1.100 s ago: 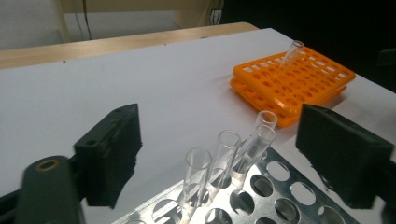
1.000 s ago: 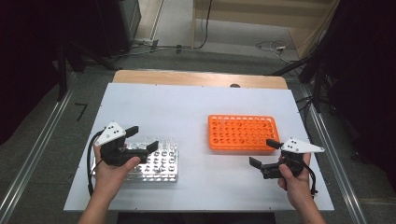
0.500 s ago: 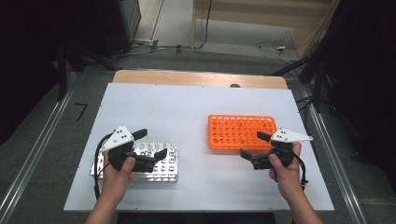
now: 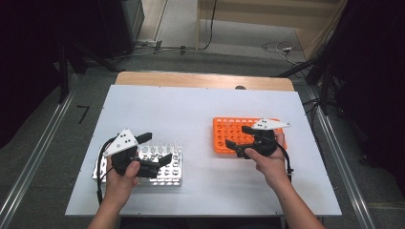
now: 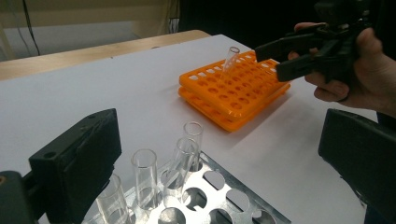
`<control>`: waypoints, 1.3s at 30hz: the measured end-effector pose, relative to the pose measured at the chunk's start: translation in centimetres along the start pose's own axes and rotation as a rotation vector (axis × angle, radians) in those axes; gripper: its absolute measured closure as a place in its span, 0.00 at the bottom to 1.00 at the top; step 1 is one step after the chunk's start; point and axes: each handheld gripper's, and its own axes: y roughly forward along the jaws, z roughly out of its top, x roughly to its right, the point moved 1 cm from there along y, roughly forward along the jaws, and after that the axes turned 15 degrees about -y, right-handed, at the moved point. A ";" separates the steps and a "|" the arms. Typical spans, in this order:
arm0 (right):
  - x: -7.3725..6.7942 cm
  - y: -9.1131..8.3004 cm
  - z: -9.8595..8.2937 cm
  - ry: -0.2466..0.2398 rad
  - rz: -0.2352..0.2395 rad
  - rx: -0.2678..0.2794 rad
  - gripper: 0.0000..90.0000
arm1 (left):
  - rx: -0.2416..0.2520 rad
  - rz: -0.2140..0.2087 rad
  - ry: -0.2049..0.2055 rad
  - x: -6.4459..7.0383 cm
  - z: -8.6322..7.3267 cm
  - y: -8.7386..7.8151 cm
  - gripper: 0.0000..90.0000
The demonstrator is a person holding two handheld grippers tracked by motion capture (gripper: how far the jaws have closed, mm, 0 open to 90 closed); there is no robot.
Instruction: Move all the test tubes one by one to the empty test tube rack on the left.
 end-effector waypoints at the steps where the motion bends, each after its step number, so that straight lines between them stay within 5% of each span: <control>1: 0.1 0.4 0.1 0.007 -0.012 -0.013 0.19 | -0.002 -0.002 0.001 0.0 0.0 0.0 0.00; 3: 0.3 1.0 0.2 0.018 -0.066 -0.028 0.34 | -0.003 -0.005 0.003 0.1 0.0 0.0 0.00; 12: 1.1 3.6 0.2 0.027 -0.079 -0.088 0.63 | -0.004 -0.004 0.000 -0.1 0.0 0.0 0.00; 29: 0.7 5.7 -0.1 -0.004 -0.185 -0.118 0.81 | -0.015 0.001 0.002 -0.1 -0.1 0.1 0.00; 39: 0.8 5.0 0.0 -0.008 -0.178 -0.070 0.82 | -0.018 -0.005 0.009 0.0 -0.2 0.3 0.00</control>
